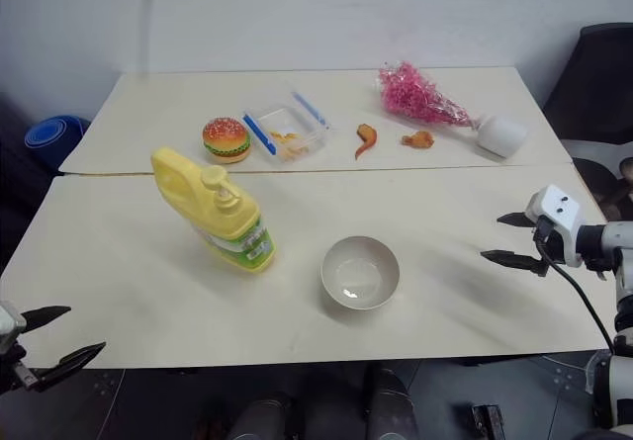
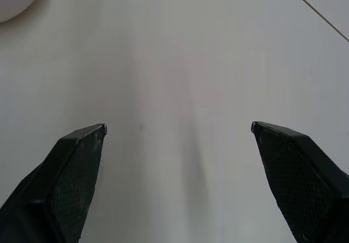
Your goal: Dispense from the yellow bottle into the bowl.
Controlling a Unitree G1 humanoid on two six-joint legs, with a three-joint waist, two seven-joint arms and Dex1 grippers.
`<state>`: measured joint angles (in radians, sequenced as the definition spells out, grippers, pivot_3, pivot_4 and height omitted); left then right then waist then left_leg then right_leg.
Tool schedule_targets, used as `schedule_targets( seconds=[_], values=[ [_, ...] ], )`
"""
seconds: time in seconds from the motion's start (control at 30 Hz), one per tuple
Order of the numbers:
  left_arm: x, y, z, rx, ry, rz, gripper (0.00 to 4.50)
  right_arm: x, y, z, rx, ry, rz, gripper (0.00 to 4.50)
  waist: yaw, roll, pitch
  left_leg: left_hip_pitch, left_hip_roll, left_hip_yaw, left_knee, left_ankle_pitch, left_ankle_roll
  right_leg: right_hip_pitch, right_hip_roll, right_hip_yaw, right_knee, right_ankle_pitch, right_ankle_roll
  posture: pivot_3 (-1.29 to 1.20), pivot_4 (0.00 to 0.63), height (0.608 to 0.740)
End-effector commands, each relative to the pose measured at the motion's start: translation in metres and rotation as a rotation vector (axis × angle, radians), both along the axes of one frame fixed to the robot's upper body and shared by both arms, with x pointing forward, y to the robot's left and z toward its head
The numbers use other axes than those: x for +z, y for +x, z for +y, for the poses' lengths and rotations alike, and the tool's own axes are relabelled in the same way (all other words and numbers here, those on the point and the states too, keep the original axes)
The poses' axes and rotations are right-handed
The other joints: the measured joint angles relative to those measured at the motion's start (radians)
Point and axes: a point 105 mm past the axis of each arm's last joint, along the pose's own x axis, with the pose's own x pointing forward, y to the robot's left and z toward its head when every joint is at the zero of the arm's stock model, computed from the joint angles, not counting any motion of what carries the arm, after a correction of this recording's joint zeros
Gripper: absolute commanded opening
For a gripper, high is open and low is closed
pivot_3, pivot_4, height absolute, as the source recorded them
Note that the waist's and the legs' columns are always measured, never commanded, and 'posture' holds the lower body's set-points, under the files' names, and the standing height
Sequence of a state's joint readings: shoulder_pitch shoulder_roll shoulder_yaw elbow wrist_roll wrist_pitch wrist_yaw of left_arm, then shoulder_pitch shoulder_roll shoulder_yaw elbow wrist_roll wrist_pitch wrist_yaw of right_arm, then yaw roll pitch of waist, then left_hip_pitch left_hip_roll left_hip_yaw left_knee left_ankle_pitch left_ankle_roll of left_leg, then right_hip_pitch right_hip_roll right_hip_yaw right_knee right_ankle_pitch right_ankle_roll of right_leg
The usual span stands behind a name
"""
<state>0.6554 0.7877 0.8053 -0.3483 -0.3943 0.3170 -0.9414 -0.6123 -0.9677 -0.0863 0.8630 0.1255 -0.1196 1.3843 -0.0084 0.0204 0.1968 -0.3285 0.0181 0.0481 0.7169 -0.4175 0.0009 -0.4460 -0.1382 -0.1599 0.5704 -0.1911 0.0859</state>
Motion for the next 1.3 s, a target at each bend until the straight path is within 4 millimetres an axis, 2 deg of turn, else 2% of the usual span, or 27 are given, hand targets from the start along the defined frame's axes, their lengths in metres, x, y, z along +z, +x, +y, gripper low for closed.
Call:
schedule_targets(
  seconds=[0.03, 0.37, 0.47, 0.5, 0.57, 0.67, 0.73, 0.83, 0.9, 1.03, 1.13, 1.17, 1.27, 1.3],
  values=[
    [0.002, 0.000, -0.001, -0.025, 0.025, -0.003, 4.50, 0.016, -0.001, -0.005, -0.009, -0.004, -0.051, 4.41, 0.000, 0.000, 0.000, 0.000, 0.000, 0.000, 0.000, 0.000, 0.000, 0.000, 0.000, 0.000, 0.000, 0.000, 0.000, 0.00, 0.150, 0.740],
    [0.003, 0.007, -0.001, 0.005, -0.021, -0.026, 4.50, 0.016, 0.000, -0.002, -0.020, 0.007, -0.035, 4.41, -0.001, 0.000, 0.000, 0.007, 0.004, 0.004, 0.000, -0.002, -0.002, 0.000, 0.005, 0.003, 0.001, 0.000, -0.001, 0.00, 0.150, 0.740],
    [0.007, 0.011, -0.011, -0.054, -0.051, -0.027, 4.50, 0.020, 0.000, 0.001, -0.013, 0.034, -0.036, 4.41, 0.000, 0.000, 0.000, 0.008, 0.006, 0.005, 0.000, -0.003, -0.003, 0.000, 0.006, 0.003, 0.001, 0.000, -0.002, 0.00, 0.150, 0.740],
    [0.009, 0.015, -0.012, -0.064, -0.043, -0.037, 4.50, 0.021, 0.000, 0.003, -0.005, 0.030, -0.043, 4.41, 0.000, 0.000, 0.000, 0.008, 0.007, 0.007, 0.000, -0.003, -0.003, 0.000, 0.006, 0.003, 0.001, 0.000, -0.003, 0.00, 0.150, 0.740],
    [0.026, 0.027, -0.022, -0.098, -0.070, -0.089, 4.50, 0.027, -0.001, 0.012, 0.045, 0.018, -0.064, 4.41, 0.003, 0.000, 0.000, 0.008, 0.009, 0.008, 0.000, -0.004, -0.004, 0.000, 0.008, 0.003, 0.002, -0.001, -0.004, 0.00, 0.150, 0.740],
    [0.054, 0.030, -0.048, -0.222, -0.168, -0.103, 4.50, 0.037, -0.011, 0.034, 0.164, 0.011, -0.082, 4.41, 0.006, 0.000, 0.000, 0.009, 0.010, 0.007, 0.001, -0.004, -0.005, 0.000, 0.009, 0.003, 0.004, -0.001, -0.005, 0.00, 0.150, 0.740],
    [0.072, 0.025, -0.068, -0.325, -0.217, -0.072, 4.50, 0.043, -0.021, 0.053, 0.250, 0.027, -0.071, 4.41, 0.006, 0.000, 0.000, 0.009, 0.011, 0.008, 0.001, -0.004, -0.006, 0.000, 0.009, 0.003, 0.004, -0.001, -0.005, 0.00, 0.150, 0.740],
    [0.087, 0.012, -0.097, -0.500, -0.231, 0.008, 4.50, 0.049, -0.042, 0.090, 0.397, 0.052, -0.053, 4.41, 0.005, 0.000, 0.000, 0.009, 0.011, 0.008, 0.001, -0.005, -0.006, -0.001, 0.010, 0.003, 0.003, -0.001, -0.005, 0.00, 0.150, 0.740],
    [0.093, 0.001, -0.119, -0.654, -0.183, 0.079, 4.50, 0.048, -0.064, 0.124, 0.544, 0.052, -0.036, 4.41, 0.006, 0.000, 0.000, 0.009, 0.012, 0.008, 0.000, -0.005, -0.007, -0.001, 0.011, 0.003, 0.003, -0.001, -0.006, 0.00, 0.150, 0.740],
    [0.089, -0.009, -0.140, -0.815, -0.096, 0.151, 4.50, 0.038, -0.087, 0.166, 0.703, 0.033, -0.041, 4.41, 0.005, 0.000, 0.000, 0.009, 0.013, 0.010, 0.000, -0.006, -0.009, 0.000, 0.014, 0.006, 0.003, -0.002, -0.007, 0.00, 0.150, 0.740],
    [0.084, -0.007, -0.145, -0.862, -0.038, 0.162, 4.50, 0.027, -0.096, 0.185, 0.790, 0.024, -0.026, 3.84, 0.005, 0.000, 0.000, 0.009, 0.014, 0.011, 0.000, -0.006, -0.010, 0.000, 0.019, 0.011, 0.003, -0.002, -0.007, 0.00, 0.150, 0.740],
    [0.084, -0.005, -0.146, -0.866, -0.029, 0.153, 4.50, 0.023, -0.098, 0.188, 0.816, 0.012, -0.027, 3.51, 0.005, 0.000, 0.000, 0.010, 0.014, 0.012, 0.000, -0.006, -0.010, -0.001, 0.020, 0.013, 0.003, -0.002, -0.007, 0.00, 0.150, 0.740],
    [0.085, 0.000, -0.147, -0.869, -0.039, 0.135, 4.50, 0.011, -0.088, 0.200, 0.811, -0.039, -0.067, 2.44, 0.005, -0.001, 0.000, 0.011, 0.015, 0.014, 0.000, -0.006, -0.011, -0.001, 0.021, 0.014, 0.003, -0.003, -0.008, 0.00, 0.150, 0.740],
    [0.084, 0.002, -0.147, -0.873, -0.031, 0.133, 4.50, 0.007, -0.086, 0.203, 0.822, -0.054, -0.070, 2.44, 0.004, -0.001, 0.000, 0.012, 0.015, 0.014, 0.000, -0.006, -0.011, -0.001, 0.022, 0.015, 0.003, -0.003, -0.008, 0.00, 0.150, 0.740]
  ],
)
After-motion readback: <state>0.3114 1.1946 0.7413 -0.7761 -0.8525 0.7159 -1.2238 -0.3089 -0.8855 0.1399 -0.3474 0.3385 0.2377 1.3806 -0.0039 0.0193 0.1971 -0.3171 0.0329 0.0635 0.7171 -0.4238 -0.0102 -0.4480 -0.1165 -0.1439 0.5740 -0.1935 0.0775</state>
